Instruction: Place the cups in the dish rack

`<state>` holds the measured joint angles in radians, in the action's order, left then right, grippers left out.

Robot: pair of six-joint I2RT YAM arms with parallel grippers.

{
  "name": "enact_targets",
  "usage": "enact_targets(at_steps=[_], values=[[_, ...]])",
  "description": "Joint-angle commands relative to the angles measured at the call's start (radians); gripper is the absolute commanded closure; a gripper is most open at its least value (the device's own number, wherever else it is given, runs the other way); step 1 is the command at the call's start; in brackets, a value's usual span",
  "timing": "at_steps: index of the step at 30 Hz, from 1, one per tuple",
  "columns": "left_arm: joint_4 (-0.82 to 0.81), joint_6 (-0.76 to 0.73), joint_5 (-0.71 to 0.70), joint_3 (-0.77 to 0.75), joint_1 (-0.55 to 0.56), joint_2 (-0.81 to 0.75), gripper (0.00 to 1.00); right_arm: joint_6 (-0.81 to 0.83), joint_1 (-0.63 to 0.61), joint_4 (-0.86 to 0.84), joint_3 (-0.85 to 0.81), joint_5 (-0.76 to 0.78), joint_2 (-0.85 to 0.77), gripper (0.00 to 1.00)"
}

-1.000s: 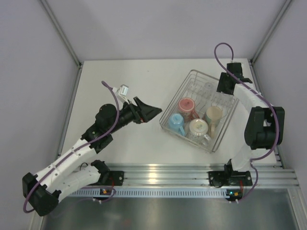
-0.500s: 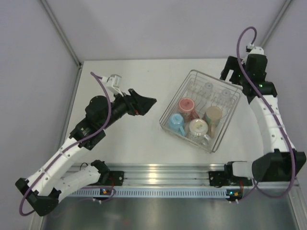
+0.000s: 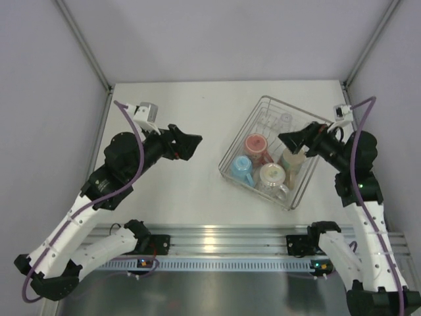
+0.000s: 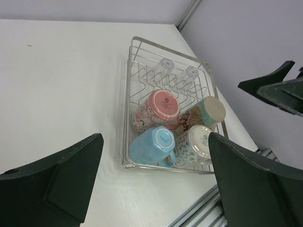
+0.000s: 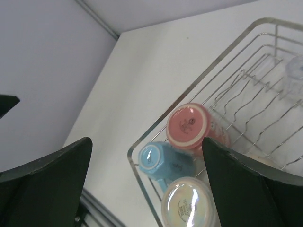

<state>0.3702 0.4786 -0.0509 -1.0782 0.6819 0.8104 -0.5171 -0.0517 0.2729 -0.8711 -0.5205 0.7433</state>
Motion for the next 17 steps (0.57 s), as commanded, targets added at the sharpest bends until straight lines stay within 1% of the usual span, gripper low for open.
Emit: enact_targets(at_steps=[1, 3, 6, 11, 17], values=[[0.010, -0.018, -0.001, 0.023, 0.002, -0.062, 0.02, -0.129, -0.011, -0.195, 0.105, -0.170, -0.097, 0.01], [0.010, -0.002, 0.003, 0.044, 0.002, -0.099, 0.02, -0.112, -0.013, -0.221, 0.144, -0.209, -0.128, 0.01], [0.009, 0.018, 0.002, 0.063, 0.002, -0.131, 0.02, -0.092, -0.013, -0.219, 0.149, -0.208, -0.156, 0.01], [0.007, 0.038, 0.019, 0.070, 0.002, -0.137, 0.02, -0.089, -0.011, -0.209, 0.124, -0.204, -0.168, 0.01], [0.009, 0.054, 0.033, 0.073, 0.002, -0.139, 0.02, -0.098, -0.011, -0.213, 0.132, -0.197, -0.177, 0.01]])
